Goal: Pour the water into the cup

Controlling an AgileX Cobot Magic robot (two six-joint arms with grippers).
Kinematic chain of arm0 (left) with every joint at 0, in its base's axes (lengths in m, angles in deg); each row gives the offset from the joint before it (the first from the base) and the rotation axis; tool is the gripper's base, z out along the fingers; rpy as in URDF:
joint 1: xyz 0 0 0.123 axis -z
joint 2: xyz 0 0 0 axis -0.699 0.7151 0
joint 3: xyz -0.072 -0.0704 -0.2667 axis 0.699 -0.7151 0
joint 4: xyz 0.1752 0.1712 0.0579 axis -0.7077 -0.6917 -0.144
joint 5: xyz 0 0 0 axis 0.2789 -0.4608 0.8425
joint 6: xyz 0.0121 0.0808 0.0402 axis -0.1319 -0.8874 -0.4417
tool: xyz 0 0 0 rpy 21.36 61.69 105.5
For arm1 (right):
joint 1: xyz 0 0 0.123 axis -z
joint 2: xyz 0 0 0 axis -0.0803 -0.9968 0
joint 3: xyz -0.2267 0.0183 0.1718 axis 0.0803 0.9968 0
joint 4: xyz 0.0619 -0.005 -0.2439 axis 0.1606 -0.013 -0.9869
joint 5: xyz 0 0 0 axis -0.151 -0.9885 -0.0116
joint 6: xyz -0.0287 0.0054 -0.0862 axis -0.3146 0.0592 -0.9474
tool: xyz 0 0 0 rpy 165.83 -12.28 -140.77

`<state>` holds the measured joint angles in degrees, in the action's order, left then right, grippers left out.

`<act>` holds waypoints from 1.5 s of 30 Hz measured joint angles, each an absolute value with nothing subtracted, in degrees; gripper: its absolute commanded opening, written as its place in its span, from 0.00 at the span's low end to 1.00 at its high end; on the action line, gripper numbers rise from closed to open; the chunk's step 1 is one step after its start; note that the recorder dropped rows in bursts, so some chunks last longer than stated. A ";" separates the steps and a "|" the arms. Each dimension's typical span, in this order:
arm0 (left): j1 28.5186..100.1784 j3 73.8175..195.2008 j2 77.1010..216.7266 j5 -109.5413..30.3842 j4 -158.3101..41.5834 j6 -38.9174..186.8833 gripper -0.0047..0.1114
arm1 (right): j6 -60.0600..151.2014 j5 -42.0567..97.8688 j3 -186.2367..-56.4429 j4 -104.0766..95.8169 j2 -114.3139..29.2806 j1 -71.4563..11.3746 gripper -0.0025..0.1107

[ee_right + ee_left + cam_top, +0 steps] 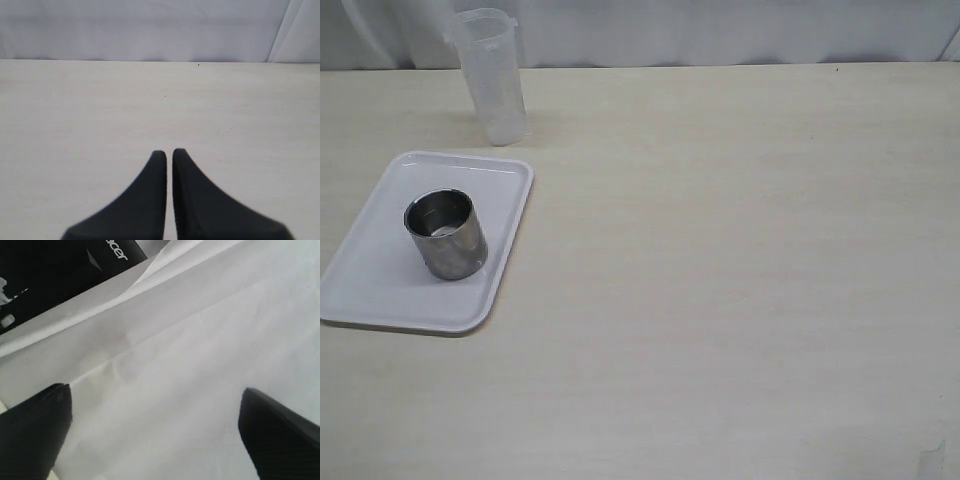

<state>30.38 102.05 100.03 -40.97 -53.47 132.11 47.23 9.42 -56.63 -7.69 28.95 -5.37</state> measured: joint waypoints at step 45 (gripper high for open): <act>30.38 92.09 77.40 -46.79 -53.35 117.09 0.76 | 47.23 9.33 -56.63 -7.69 28.95 -5.37 0.06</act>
